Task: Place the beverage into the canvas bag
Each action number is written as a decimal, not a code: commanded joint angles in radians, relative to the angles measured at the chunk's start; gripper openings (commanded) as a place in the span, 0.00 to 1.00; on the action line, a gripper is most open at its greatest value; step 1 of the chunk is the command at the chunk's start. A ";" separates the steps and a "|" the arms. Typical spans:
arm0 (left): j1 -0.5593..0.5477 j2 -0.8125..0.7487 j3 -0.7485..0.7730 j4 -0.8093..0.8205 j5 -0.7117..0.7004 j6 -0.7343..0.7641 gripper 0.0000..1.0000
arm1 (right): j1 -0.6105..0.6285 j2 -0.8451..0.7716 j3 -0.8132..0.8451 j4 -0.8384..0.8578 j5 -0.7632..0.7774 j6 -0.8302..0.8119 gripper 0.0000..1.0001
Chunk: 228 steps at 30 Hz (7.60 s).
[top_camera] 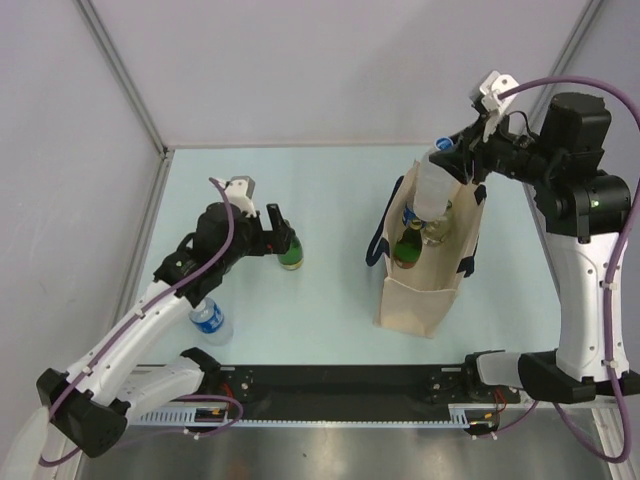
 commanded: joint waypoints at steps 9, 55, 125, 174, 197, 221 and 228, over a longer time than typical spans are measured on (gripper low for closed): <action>0.007 0.035 0.021 0.046 0.039 0.027 1.00 | -0.196 -0.167 -0.354 0.148 -0.065 -0.011 0.00; 0.032 0.197 0.097 0.063 0.045 0.010 1.00 | -0.270 -0.161 -1.083 0.489 -0.063 -0.286 0.37; -0.092 0.380 0.534 -0.233 -0.029 0.262 0.00 | -0.178 -0.249 -0.776 0.300 -0.319 0.001 0.86; -0.089 0.280 0.640 -0.322 0.095 -0.283 0.00 | 0.847 0.185 -0.810 1.032 0.793 0.204 0.83; -0.069 0.237 0.584 -0.253 0.077 -0.325 0.18 | 0.850 0.175 -0.776 0.985 0.729 0.148 0.01; -0.008 0.118 0.470 -0.169 -0.007 -0.352 0.65 | 0.704 0.123 -0.652 0.828 0.523 0.329 0.00; 0.004 0.085 0.406 -0.152 -0.013 -0.326 0.66 | 0.657 0.087 -0.658 0.782 0.483 0.354 0.00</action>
